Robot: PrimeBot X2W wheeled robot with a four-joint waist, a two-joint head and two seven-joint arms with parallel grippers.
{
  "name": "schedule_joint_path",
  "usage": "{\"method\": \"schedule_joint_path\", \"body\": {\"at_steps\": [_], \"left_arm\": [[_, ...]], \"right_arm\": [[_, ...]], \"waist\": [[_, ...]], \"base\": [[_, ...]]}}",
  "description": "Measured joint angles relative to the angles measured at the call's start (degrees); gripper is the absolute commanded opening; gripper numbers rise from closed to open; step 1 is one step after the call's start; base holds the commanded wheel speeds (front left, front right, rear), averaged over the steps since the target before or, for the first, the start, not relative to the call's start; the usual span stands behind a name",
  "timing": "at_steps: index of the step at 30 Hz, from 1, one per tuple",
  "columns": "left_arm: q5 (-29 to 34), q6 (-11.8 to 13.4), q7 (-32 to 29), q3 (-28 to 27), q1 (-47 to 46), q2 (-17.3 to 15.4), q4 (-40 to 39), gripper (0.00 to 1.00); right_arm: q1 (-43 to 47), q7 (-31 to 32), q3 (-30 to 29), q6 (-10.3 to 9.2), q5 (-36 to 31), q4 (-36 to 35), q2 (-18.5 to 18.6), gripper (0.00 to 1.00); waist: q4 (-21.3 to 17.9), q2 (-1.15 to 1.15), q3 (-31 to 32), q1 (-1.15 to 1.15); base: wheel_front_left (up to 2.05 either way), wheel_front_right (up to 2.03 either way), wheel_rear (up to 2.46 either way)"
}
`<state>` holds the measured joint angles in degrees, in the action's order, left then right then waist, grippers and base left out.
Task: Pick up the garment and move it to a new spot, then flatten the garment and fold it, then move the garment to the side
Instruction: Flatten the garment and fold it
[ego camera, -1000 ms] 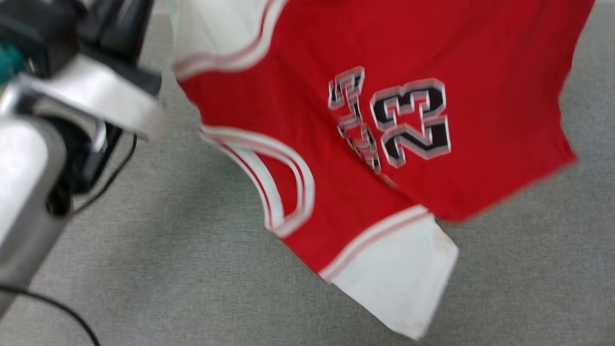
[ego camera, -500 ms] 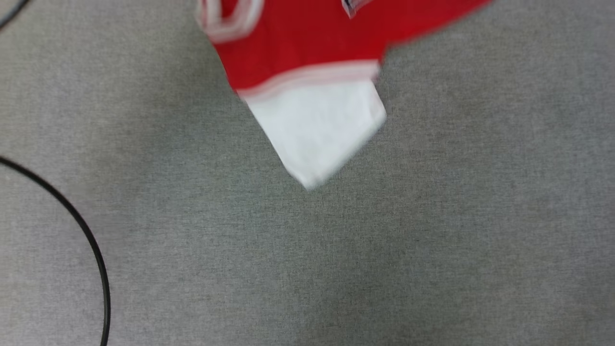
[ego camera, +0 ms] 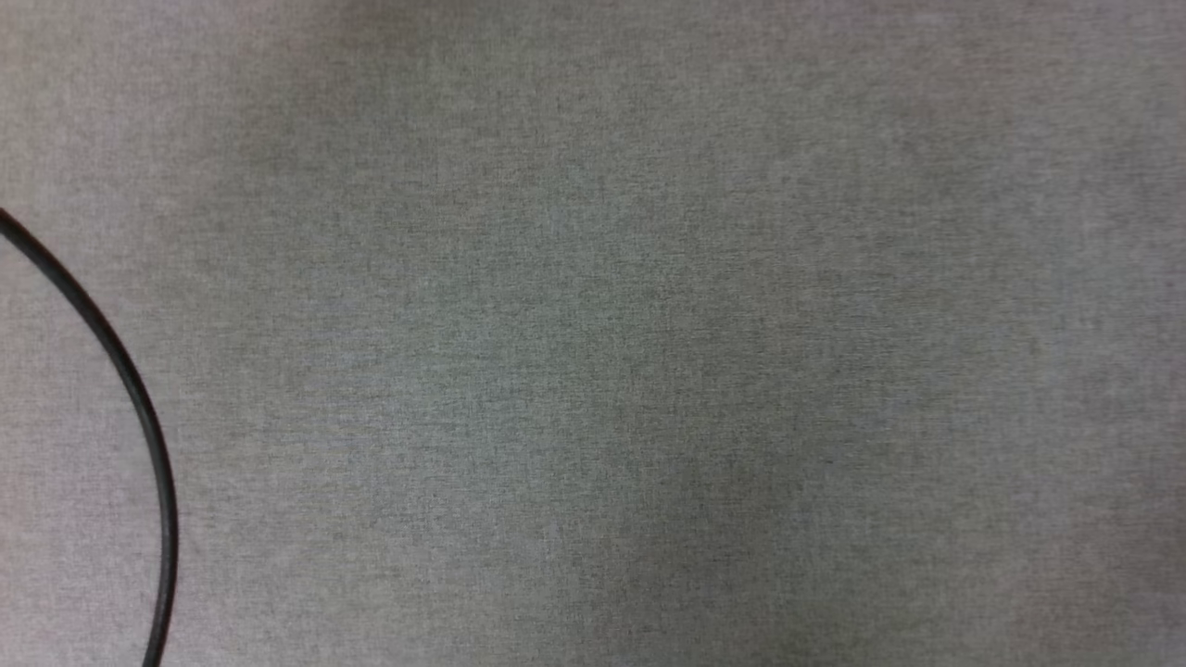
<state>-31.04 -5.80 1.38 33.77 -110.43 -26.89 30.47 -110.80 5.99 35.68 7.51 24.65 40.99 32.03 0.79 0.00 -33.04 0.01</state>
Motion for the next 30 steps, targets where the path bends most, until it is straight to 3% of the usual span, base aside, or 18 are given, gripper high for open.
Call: {"method": "schedule_joint_path", "body": {"at_steps": [7, 15, 19, 25, 30], "left_arm": [[-0.5, -0.9, 3.3, 2.6, 1.3, 1.1, 6.9, 0.00], [-2.6, -1.5, 7.3, 7.5, 12.2, 1.8, 10.5, 0.00], [-4.1, -1.5, 9.3, 9.1, 19.3, 1.6, 10.4, 0.00], [-5.9, -1.4, 11.2, 11.0, 32.1, -0.3, 7.7, 0.00], [-8.1, 1.4, 12.1, 11.2, 44.1, -2.6, 2.4, 0.00]], "right_arm": [[2.6, -2.4, 5.8, 0.00, 0.1, 3.8, -2.0, 0.00], [12.3, -5.4, 13.9, 0.00, 3.4, 6.3, -3.9, 0.00], [17.2, -7.5, 16.1, 0.00, 6.6, 6.8, -5.0, 0.00], [26.4, -9.3, 21.8, 0.01, 10.2, 5.6, -3.8, 0.00], [34.6, -10.9, 24.6, 0.00, 14.8, 4.1, -2.1, 0.00]], "waist": [[0.5, 0.00, -2.0, 0.00], [0.3, 0.00, -1.3, 0.00], [0.1, 0.00, 0.4, 0.00], [0.0, 0.00, 3.7, 0.00], [-0.4, 0.00, 7.3, -0.01]], "base": [[0.00, 0.00, 0.00], [0.00, 0.00, 0.00], [0.00, 0.00, 0.00], [0.00, 0.00, 0.00], [0.00, 0.00, 0.00]]}}
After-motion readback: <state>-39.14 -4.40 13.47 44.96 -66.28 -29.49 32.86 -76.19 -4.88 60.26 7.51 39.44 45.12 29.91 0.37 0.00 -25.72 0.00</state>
